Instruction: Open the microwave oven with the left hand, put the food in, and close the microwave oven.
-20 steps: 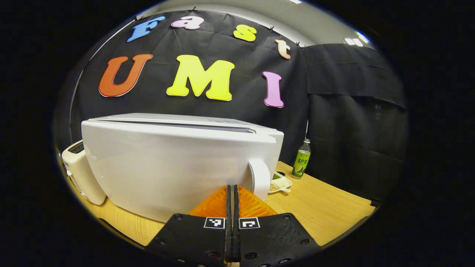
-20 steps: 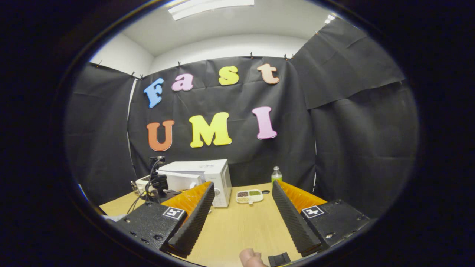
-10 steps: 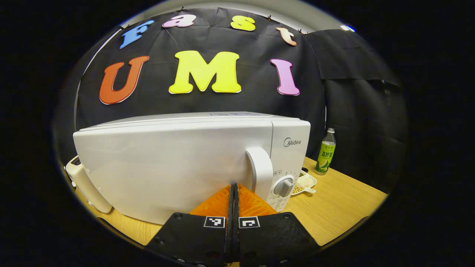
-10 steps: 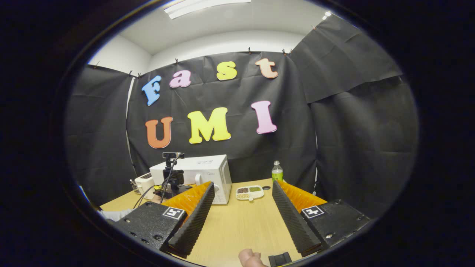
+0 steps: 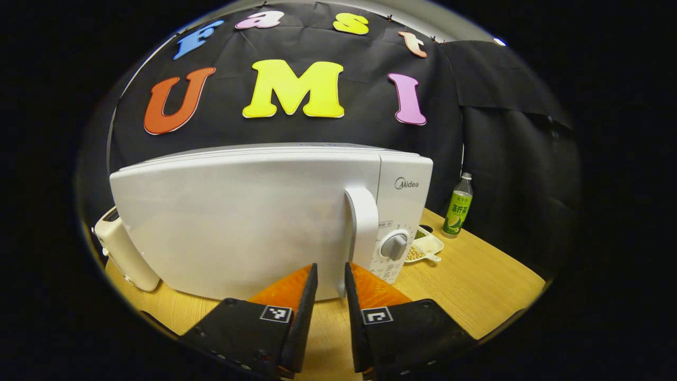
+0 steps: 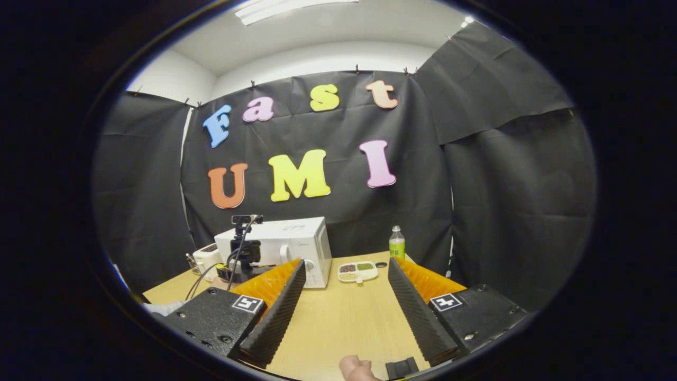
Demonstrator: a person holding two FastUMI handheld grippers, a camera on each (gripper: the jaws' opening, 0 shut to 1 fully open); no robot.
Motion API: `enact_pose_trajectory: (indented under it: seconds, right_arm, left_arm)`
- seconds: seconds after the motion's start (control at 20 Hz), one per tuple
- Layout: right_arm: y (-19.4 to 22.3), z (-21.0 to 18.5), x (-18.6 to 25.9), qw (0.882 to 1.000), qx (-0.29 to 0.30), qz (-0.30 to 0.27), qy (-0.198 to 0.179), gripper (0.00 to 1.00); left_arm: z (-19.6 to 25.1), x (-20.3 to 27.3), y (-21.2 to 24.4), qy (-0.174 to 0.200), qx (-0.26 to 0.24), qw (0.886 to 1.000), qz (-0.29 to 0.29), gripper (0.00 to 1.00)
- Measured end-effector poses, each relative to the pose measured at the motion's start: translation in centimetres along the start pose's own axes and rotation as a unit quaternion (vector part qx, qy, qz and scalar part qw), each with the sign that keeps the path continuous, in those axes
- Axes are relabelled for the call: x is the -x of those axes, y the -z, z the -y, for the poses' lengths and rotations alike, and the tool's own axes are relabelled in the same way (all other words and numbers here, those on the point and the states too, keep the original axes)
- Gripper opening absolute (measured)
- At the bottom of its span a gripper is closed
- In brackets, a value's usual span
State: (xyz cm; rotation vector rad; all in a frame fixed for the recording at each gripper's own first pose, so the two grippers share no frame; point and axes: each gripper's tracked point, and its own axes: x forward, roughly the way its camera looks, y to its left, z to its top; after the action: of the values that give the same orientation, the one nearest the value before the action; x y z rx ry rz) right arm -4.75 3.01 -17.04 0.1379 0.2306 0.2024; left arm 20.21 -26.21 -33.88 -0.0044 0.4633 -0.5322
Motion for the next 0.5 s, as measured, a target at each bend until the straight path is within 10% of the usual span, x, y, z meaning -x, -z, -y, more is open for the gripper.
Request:
enact_pose_trajectory:
  seconds: [0.1,0.15,0.25,0.5]
  right_arm:
    - [0.2,-0.2,-0.1,1.0,0.0,-0.002,-0.001,1.0]
    - [0.3,-0.4,-0.1,1.0,0.0,-0.004,-0.001,1.0]
    - [0.4,-0.7,0.0,1.0,-0.001,-0.006,-0.001,1.0]
    - [-0.3,-0.8,0.3,1.0,0.002,-0.001,0.014,1.0]
  left_arm:
    - [-0.1,2.5,-0.2,-0.015,0.004,1.0,0.004,0.54]
    - [-0.6,3.9,-0.3,-0.036,-0.007,0.999,0.008,0.83]
    - [-1.6,6.9,-1.0,-0.078,-0.025,0.996,0.024,0.95]
    - [-0.8,15.6,-2.5,-0.082,-0.03,0.995,0.051,0.95]
